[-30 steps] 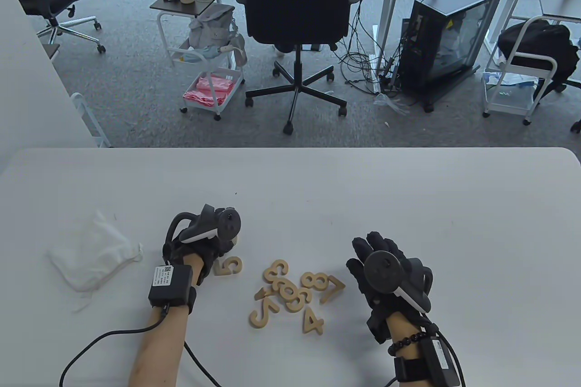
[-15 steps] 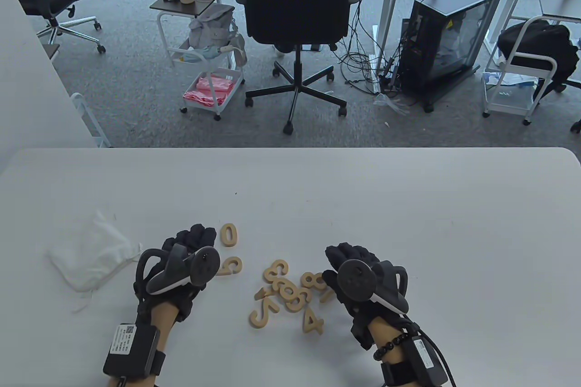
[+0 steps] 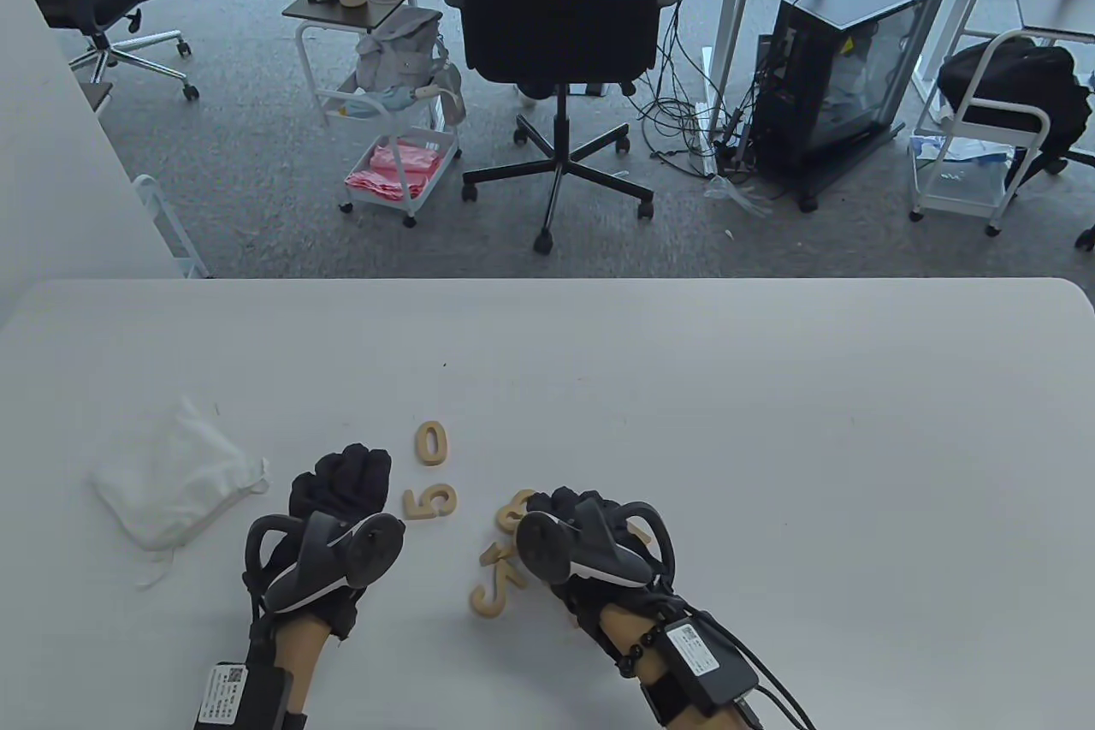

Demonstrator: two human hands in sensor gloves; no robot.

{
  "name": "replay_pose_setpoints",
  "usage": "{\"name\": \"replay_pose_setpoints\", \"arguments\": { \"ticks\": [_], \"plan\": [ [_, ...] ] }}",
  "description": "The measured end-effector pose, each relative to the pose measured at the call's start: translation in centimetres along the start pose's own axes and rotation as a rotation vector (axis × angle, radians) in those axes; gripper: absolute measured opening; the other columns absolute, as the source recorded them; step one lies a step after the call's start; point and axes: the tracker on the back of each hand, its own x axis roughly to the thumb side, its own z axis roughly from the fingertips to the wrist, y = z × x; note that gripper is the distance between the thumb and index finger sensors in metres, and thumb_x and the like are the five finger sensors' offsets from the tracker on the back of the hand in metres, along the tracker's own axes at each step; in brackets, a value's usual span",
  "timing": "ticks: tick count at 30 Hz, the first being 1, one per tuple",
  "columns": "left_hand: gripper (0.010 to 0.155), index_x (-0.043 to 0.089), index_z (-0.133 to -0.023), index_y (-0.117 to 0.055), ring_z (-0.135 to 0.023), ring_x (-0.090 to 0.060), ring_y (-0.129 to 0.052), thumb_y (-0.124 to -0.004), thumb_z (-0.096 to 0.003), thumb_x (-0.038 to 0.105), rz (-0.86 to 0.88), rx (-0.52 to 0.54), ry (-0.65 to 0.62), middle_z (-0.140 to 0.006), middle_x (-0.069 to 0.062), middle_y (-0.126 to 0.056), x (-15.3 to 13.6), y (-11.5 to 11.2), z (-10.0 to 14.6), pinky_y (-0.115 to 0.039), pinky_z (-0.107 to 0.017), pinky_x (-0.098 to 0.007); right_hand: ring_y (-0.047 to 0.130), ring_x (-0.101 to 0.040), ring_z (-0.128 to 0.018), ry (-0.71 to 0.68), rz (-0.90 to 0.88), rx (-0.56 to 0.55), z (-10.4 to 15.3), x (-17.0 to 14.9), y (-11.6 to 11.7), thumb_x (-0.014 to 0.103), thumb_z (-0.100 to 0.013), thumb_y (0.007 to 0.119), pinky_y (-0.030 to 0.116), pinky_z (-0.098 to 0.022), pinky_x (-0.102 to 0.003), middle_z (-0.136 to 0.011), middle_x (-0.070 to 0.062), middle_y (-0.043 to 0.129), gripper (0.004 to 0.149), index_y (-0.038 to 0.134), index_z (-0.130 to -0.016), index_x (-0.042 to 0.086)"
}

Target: Empty bag and arrange number blocks in order

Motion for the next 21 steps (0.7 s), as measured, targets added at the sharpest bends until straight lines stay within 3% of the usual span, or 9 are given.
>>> {"name": "replay_pose_setpoints", "arguments": {
  "ticks": [8,18,21],
  "plan": [
    [0.083,0.004,-0.112,-0.048,-0.099,-0.057,-0.068,-0.079,-0.0490,0.048,0.050,-0.022,0.020,-0.113,-0.029,-0.053,-1.2,-0.9,0.0,-0.060,-0.069,-0.072,0.080,-0.055,-0.085,0.027,0.098,0.091,-1.7,1.3,2.1,0.034,-0.050,0.084,0.069,-0.063,-0.066,-0.100,-0.026,0.075,0.065,0.063,-0.106,0.007],
    [0.083,0.004,-0.112,-0.048,-0.099,-0.057,-0.068,-0.079,-0.0488,0.049,0.056,-0.010,0.019,-0.113,-0.030,-0.053,-1.3,-1.0,0.0,-0.061,-0.069,-0.072,0.088,-0.049,-0.077,0.006,0.138,0.061,-1.8,1.5,2.6,0.034,-0.050,0.084,0.075,-0.061,-0.063,-0.092,-0.026,0.083,0.063,0.067,-0.103,0.005],
    [0.083,0.004,-0.112,-0.048,-0.099,-0.057,-0.068,-0.079,-0.0488,0.049,0.061,-0.008,0.019,-0.113,-0.030,-0.053,-1.4,-1.1,0.0,-0.060,-0.069,-0.072,0.089,-0.049,-0.075,0.022,0.077,0.027,-1.8,1.1,2.2,0.034,-0.049,0.084,0.076,-0.060,-0.063,-0.091,-0.026,0.083,0.066,0.066,-0.103,0.001]
  ]
}}
